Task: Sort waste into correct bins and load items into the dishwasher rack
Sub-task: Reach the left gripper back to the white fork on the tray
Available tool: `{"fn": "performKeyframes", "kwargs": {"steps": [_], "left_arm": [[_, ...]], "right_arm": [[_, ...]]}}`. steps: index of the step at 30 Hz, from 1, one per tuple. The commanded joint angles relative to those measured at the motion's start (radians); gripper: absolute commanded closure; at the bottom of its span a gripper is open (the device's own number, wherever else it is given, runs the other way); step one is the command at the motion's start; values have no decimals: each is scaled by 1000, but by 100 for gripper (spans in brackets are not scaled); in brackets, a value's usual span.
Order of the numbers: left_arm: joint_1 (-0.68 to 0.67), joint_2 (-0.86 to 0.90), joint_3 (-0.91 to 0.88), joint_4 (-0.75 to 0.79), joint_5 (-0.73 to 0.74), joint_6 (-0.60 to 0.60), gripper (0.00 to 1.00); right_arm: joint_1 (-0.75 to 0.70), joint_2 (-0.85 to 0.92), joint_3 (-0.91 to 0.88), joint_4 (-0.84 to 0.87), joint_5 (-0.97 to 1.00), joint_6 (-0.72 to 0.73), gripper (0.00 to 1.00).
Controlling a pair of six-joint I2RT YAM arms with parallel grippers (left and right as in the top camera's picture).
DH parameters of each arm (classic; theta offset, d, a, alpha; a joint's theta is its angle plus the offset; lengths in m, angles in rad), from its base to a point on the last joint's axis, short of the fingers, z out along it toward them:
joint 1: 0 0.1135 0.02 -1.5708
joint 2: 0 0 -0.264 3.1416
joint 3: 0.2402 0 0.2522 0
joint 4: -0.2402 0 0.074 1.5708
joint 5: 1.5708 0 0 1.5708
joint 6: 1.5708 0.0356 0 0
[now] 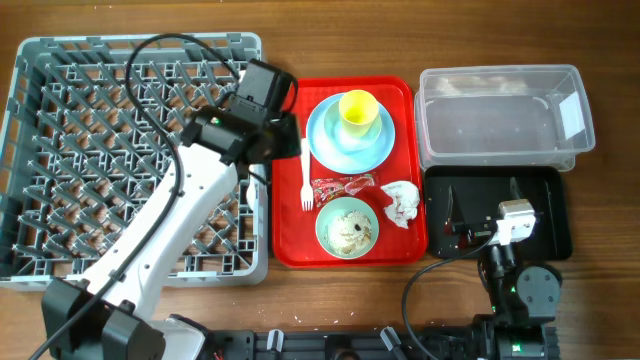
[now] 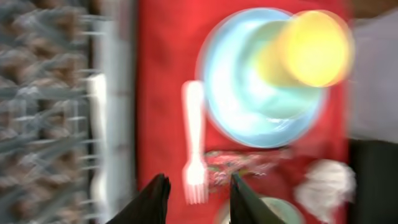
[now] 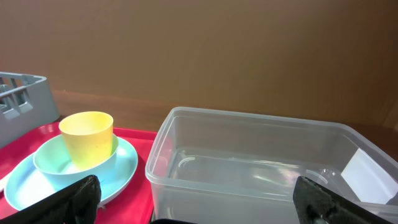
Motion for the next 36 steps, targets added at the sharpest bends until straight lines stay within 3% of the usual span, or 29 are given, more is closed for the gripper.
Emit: {"fn": "performKeyframes", "kwargs": {"steps": [1,9,28,36], "left_arm": [[-69,57,-33,50,103,-35,62],[-133,246,-50,74,-81,-81,62],[-130,443,-52,84,-114,-84,61],[-130,458,-95,136,-115,-84,67]], "right_arm": [[5,-3,-1,6,13,-10,0],[5,-3,-1,6,13,-10,0],[5,-3,-1,5,13,-11,0],[5,-3,-1,5,13,-10,0]]}}
